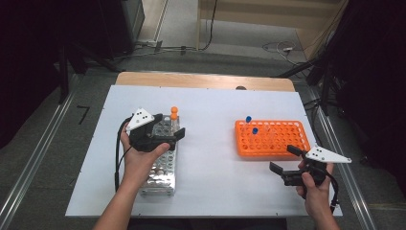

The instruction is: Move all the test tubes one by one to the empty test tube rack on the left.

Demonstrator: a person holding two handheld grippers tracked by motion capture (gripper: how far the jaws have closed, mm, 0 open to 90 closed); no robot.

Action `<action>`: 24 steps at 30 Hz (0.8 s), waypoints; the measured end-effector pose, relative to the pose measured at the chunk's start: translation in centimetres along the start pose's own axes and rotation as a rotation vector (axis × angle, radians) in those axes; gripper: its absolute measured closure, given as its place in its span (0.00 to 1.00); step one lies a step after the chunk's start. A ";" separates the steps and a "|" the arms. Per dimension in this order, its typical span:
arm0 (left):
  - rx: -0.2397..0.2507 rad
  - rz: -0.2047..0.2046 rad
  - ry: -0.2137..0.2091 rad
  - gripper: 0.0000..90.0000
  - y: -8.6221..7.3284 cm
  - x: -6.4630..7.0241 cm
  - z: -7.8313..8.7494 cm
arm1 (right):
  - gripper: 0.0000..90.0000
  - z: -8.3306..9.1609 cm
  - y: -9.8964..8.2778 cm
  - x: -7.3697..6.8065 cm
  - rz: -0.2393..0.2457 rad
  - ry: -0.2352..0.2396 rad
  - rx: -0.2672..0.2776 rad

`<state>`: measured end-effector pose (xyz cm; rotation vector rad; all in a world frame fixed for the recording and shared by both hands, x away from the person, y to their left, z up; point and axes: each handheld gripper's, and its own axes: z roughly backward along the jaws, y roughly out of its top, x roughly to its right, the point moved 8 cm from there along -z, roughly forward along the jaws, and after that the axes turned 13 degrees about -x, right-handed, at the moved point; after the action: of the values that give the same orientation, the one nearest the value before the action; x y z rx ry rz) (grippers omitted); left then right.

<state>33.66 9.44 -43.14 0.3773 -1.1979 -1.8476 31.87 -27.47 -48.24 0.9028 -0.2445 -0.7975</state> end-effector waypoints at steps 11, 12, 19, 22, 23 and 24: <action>0.028 -0.006 -0.056 0.00 -1.0 1.0 1.2 | 0.00 -1.0 1.6 1.7 -0.039 -0.051 -0.013; 0.025 -0.006 -0.060 0.00 -1.1 1.1 1.3 | 0.00 -1.2 1.7 1.9 -0.037 -0.056 -0.022; 0.018 -0.007 -0.071 0.00 -1.6 1.3 1.3 | 0.04 -2.9 2.3 3.4 -0.060 -0.076 -0.050; 0.015 -0.010 -0.079 0.00 -1.7 1.5 1.2 | 0.10 -3.6 2.4 4.0 -0.072 -0.066 -0.061; 0.013 -0.011 -0.082 0.00 -1.8 1.6 1.1 | 0.14 -3.8 2.4 4.0 -0.071 -0.068 -0.067; 0.012 -0.010 -0.081 0.00 -1.8 1.7 1.1 | 0.16 -4.0 2.3 4.1 -0.073 -0.077 -0.076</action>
<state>31.08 9.02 -43.80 0.3185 -1.2646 -1.8807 37.90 -27.14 -49.38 0.8136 -0.2482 -0.9046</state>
